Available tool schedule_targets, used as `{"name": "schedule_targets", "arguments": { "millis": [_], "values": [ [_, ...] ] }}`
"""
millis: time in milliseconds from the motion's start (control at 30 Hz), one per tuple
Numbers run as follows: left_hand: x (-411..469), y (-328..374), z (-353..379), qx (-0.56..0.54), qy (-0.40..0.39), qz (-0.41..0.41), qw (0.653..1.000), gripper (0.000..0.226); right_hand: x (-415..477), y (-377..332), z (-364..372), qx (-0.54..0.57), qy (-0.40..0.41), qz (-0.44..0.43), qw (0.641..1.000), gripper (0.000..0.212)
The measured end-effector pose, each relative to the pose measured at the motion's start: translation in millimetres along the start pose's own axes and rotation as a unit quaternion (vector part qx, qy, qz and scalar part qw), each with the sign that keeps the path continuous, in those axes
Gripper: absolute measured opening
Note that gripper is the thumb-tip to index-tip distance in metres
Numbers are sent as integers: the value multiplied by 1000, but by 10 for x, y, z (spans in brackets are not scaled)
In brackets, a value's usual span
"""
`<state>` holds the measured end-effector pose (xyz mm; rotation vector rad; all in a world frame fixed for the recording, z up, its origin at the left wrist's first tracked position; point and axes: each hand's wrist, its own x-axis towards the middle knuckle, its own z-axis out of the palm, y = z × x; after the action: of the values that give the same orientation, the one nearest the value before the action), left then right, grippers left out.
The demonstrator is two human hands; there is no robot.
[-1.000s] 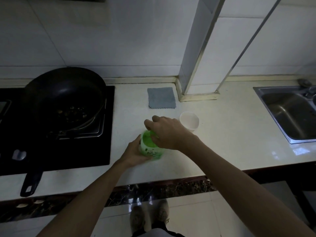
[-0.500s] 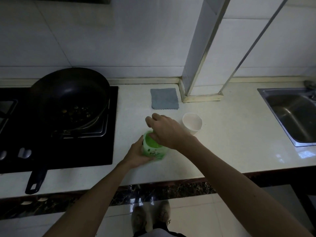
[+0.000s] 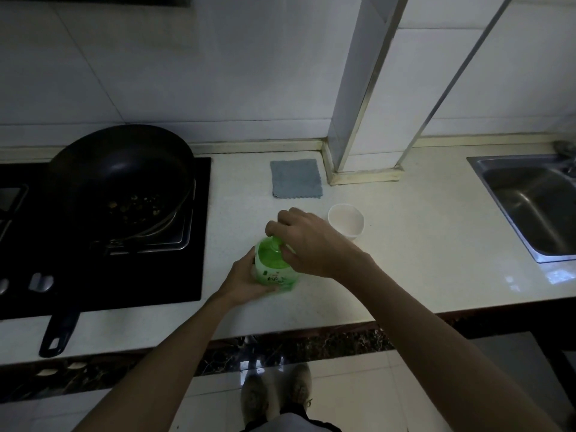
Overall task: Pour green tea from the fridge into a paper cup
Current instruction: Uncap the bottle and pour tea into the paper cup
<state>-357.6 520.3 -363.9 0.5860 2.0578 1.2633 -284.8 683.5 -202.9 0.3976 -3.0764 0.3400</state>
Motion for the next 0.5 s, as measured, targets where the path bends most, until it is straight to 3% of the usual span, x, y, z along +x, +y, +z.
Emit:
{"name": "schedule_targets", "arguments": {
  "millis": [100,267,500],
  "values": [
    [-1,-21,8,-13,4,10,1000,88,-232,145,105,111,87,54,989,20],
    [3,-24,-15,-16,-2,24,1000,93,-843,419,617,196,199,168,945,23],
    [21,-46,-11,-2,13,8,1000,88,-1662,748,1469,192,202,341,898,51]
  ]
}}
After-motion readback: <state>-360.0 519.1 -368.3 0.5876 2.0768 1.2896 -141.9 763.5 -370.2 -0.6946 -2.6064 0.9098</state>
